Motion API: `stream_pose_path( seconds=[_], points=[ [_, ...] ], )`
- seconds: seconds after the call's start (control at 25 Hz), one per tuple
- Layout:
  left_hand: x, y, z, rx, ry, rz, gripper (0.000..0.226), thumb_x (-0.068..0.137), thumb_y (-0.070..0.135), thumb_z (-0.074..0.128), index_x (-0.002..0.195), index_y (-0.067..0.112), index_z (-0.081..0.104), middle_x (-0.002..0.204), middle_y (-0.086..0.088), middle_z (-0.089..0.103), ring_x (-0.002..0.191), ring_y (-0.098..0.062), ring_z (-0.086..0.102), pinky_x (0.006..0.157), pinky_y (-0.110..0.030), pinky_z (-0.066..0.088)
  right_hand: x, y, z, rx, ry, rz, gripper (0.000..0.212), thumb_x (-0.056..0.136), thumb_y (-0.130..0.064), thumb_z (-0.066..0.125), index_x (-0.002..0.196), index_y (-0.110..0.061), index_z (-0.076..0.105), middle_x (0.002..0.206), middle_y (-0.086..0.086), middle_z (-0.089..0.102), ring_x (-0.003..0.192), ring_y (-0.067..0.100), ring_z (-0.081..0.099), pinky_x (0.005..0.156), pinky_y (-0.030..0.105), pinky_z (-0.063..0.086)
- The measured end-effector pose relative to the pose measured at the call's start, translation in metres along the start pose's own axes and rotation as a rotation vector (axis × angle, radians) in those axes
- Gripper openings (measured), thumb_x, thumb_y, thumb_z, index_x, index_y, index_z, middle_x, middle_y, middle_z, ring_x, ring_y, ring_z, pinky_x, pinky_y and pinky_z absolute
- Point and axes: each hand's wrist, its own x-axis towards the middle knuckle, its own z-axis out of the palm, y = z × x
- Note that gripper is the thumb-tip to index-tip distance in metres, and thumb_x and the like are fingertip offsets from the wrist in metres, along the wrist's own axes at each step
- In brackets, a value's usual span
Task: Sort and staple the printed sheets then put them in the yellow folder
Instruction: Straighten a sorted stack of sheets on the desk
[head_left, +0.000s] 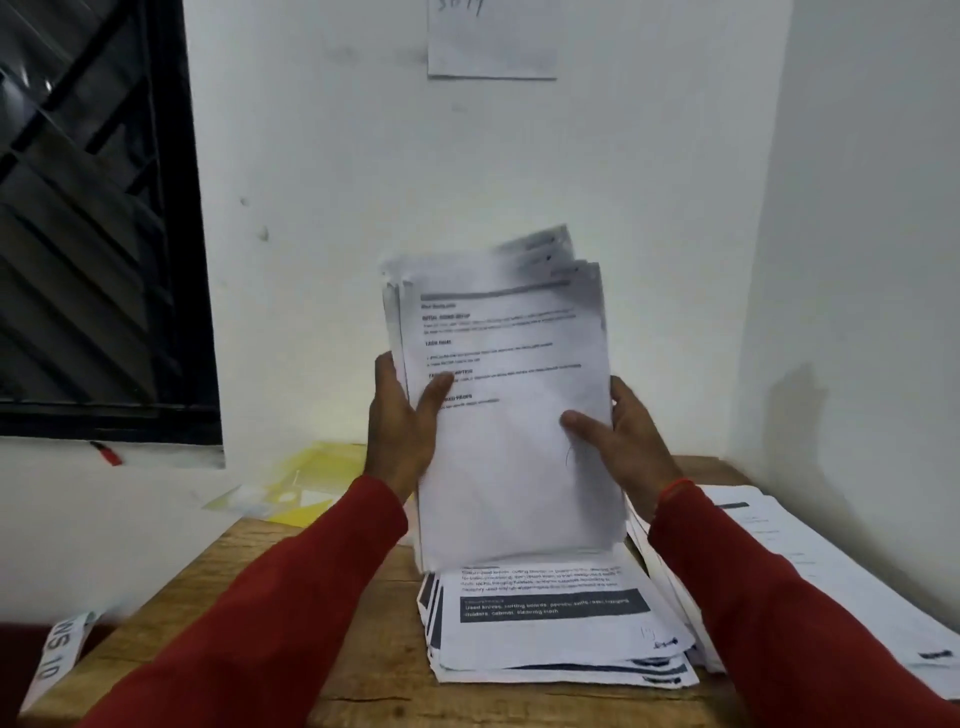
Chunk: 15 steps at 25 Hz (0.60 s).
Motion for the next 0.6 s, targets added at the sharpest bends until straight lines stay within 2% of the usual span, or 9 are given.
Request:
stream_pose_path(
  seconds=[0.12,0.2,0.28,0.4,0.48,0.6],
  points=[
    [0.009,0.042,0.005,0.067,0.029,0.158,0.034,0.096,0.034,0.063,0.111,0.01,0.043,0.104,0.017,0.065,0.088,0.004,0.067,0.073,-0.022,0.057,0.005,-0.035,-0.007,0.043,0.033,-0.066,0.034,0.088,-0.011,0.07,0.119,-0.018,0.059,0.113,0.002,0.072,0.1,0.019,0.071,0.088,0.036,0.057],
    [-0.001,0.049,0.006,0.079,0.008,0.159,0.034,0.096,0.036,0.062,0.112,0.013,0.043,0.103,0.017,0.064,0.087,0.007,0.066,0.07,-0.017,0.055,-0.003,-0.04,-0.013,0.018,0.027,-0.048,0.038,0.087,-0.018,0.073,0.122,-0.018,0.057,0.115,0.0,0.071,0.104,0.019,0.07,0.09,0.037,0.056],
    [-0.024,0.036,0.006,0.125,-0.059,0.109,0.035,0.095,0.036,0.063,0.117,0.02,0.042,0.106,0.017,0.064,0.09,0.004,0.067,0.072,-0.018,0.055,-0.018,-0.032,-0.019,0.008,0.038,-0.002,0.043,0.085,-0.023,0.076,0.122,-0.018,0.055,0.117,0.001,0.07,0.105,0.018,0.069,0.092,0.038,0.055],
    [-0.054,0.012,0.003,0.162,-0.152,0.047,0.031,0.098,0.033,0.058,0.122,0.03,0.038,0.112,0.011,0.065,0.096,-0.006,0.068,0.079,-0.029,0.056,-0.035,-0.023,-0.023,0.015,0.043,0.027,0.039,0.089,-0.021,0.071,0.123,-0.021,0.053,0.119,0.001,0.068,0.107,0.016,0.067,0.091,0.034,0.055],
    [-0.061,0.01,0.003,0.182,-0.168,0.062,0.027,0.101,0.028,0.054,0.121,0.027,0.036,0.115,0.006,0.064,0.1,-0.012,0.067,0.083,-0.03,0.055,-0.039,-0.026,-0.022,0.009,0.03,0.039,0.035,0.093,-0.018,0.066,0.125,-0.022,0.052,0.12,0.0,0.067,0.108,0.016,0.066,0.092,0.035,0.055],
    [-0.063,0.014,0.003,0.201,-0.162,0.076,0.024,0.103,0.024,0.051,0.121,0.025,0.035,0.112,0.009,0.062,0.1,-0.012,0.065,0.082,-0.025,0.053,-0.043,-0.032,-0.021,0.007,0.05,0.045,0.03,0.096,-0.018,0.061,0.123,-0.024,0.05,0.119,-0.001,0.066,0.106,0.014,0.065,0.093,0.035,0.054]
  ],
)
